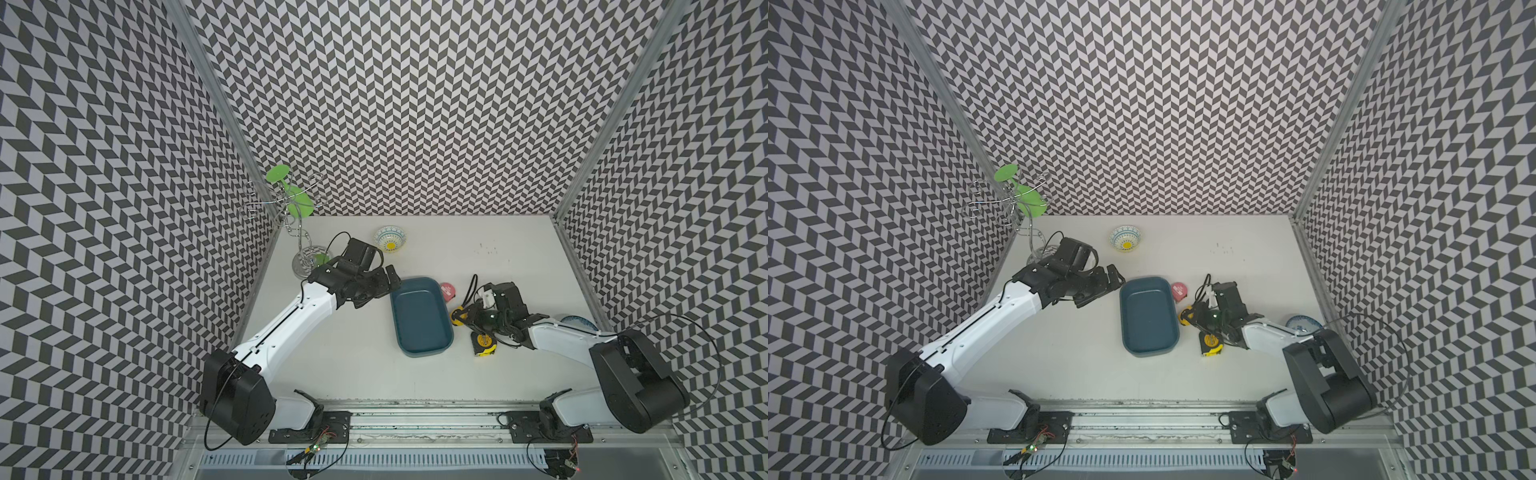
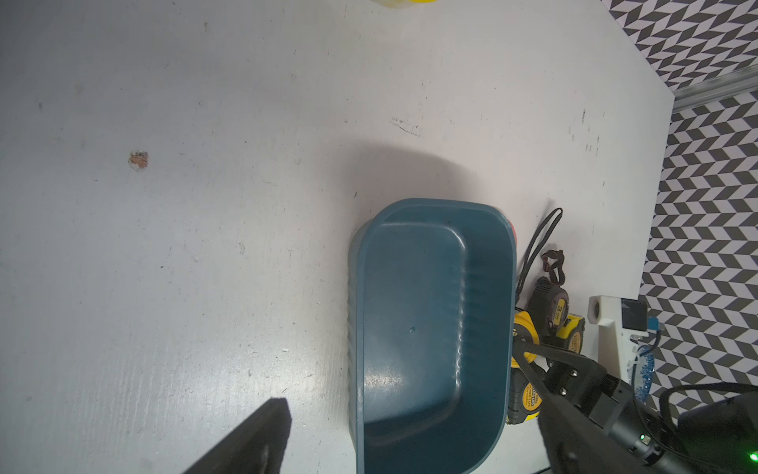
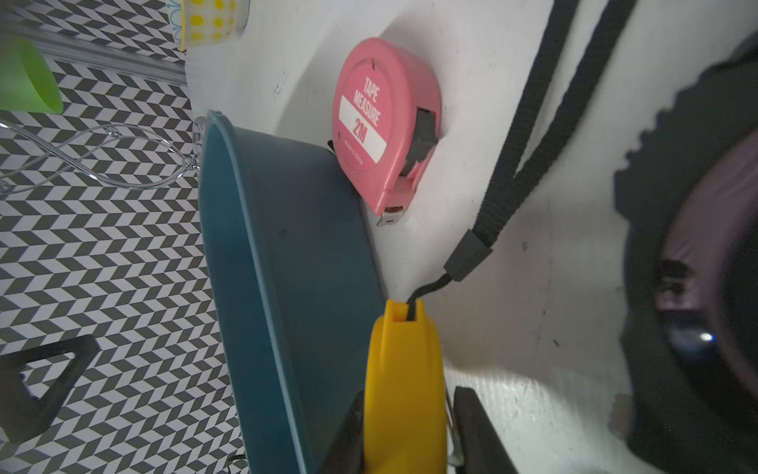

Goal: Take the tape measure out of the storage box
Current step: Place the tape measure at the center of the board, then reset both arms

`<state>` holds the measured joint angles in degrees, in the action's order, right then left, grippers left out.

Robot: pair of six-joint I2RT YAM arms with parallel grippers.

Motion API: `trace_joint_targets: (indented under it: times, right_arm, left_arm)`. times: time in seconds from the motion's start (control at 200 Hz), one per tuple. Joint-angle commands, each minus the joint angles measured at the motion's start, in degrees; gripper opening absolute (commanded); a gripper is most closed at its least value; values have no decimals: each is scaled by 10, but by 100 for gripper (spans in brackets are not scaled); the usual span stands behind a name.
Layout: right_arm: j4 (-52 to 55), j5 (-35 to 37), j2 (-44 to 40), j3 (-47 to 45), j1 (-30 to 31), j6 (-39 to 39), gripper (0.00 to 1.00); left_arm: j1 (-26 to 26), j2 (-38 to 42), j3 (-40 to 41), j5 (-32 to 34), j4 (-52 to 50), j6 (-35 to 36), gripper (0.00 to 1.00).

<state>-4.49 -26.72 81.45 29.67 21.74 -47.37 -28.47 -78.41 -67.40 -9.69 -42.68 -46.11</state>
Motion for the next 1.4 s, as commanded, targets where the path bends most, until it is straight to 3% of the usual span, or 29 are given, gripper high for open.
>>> trace_joint_targets:
  times: [0.0, 0.29, 0.636, 0.891, 1.071, 1.182, 1.392]
  right_arm:
    - [-8, 6, 2, 1, 3, 10, 33]
    - [33, 22, -6, 11, 5, 12, 56]
    - [114, 51, -75, 35, 6, 18, 70]
    - [193, 99, -124, 104, 6, 61, 82]
    - [224, 184, -125, 171, 4, 122, 89]
    - [215, 229, -116, 202, -2, 160, 100]
    - [119, 269, -108, 203, -40, 212, 100]
  left_arm:
    - [2, 13, 7, 9, 13, -1, 100]
    - [2, 14, 7, 8, 15, -3, 100]
    - [2, 19, 17, 12, 20, 1, 100]
    - [9, 29, 35, 57, 31, 36, 100]
    - [58, 60, 80, 64, 83, 84, 100]
    - [98, 78, 119, 68, 139, 119, 100]
    - [169, 73, 177, 58, 260, 214, 100]
